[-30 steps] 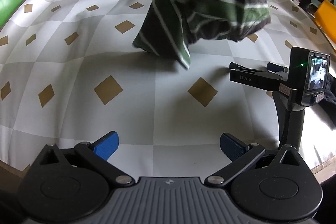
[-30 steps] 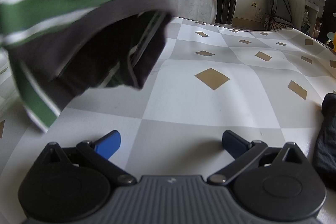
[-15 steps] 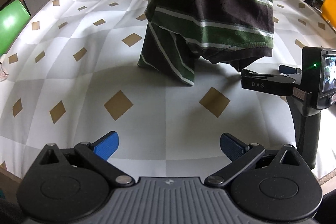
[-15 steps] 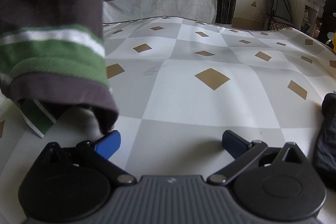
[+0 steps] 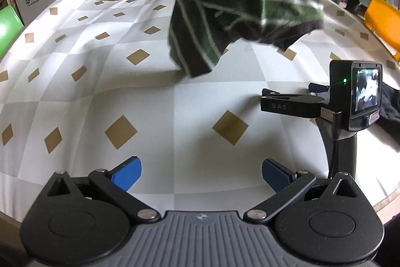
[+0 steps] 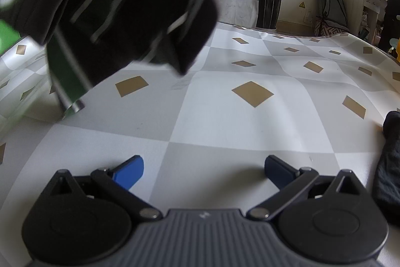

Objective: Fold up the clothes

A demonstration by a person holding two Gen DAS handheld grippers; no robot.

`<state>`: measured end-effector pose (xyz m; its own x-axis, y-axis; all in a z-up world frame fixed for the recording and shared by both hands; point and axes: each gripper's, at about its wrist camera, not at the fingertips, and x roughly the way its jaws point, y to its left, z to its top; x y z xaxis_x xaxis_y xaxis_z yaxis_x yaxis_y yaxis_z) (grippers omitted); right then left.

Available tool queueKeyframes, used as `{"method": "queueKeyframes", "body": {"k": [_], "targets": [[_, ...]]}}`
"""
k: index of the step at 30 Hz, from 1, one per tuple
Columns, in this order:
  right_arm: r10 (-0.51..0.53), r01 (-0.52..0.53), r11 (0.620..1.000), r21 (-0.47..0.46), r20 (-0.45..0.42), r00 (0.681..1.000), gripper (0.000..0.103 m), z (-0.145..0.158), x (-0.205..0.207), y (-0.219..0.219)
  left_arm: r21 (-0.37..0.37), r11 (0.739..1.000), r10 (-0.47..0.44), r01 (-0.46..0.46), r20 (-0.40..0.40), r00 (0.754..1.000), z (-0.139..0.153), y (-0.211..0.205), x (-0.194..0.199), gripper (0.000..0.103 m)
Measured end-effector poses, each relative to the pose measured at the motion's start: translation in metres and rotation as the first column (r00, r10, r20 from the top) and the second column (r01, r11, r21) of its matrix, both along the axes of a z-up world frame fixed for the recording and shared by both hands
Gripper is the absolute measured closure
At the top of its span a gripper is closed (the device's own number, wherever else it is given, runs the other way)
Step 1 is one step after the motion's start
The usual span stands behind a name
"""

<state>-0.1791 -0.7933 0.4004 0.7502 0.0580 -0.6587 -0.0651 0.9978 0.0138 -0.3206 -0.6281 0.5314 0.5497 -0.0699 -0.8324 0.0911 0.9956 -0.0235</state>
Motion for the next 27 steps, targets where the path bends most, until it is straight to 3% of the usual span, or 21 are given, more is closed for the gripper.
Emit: {"method": "queueKeyframes", "body": {"k": [5,10,15,20,27], "targets": [[0.000,0.000,1.000,0.000,0.000,1.000,0.000,0.000,0.000,0.000,-0.035,0.999,-0.038,0.036,-0.040,0.999,0.000,-0.006,-0.005,0.000],[0.000,0.000,1.000,0.000,0.000,1.000,0.000,0.000,0.000,0.000,-0.085,0.996,0.016,-0.021,-0.063,0.998,0.002,0.002,-0.009,0.000],[0.000,0.000,1.000,0.000,0.000,1.000,0.000,0.000,0.000,0.000,-0.005,1.000,0.002,-0.003,-0.044,0.999,0.002,-0.004,-0.013,0.000],[0.000,0.000,1.000,0.000,0.000,1.000,0.000,0.000,0.000,-0.001,0.019,1.000,-0.021,0.021,-0.014,1.000,-0.002,-0.009,-0.017,0.000],[0.000,0.000,1.000,0.000,0.000,1.000,0.000,0.000,0.000,-0.001,-0.026,0.999,0.036,-0.040,-0.137,0.990,-0.033,0.003,-0.002,0.000]]}}
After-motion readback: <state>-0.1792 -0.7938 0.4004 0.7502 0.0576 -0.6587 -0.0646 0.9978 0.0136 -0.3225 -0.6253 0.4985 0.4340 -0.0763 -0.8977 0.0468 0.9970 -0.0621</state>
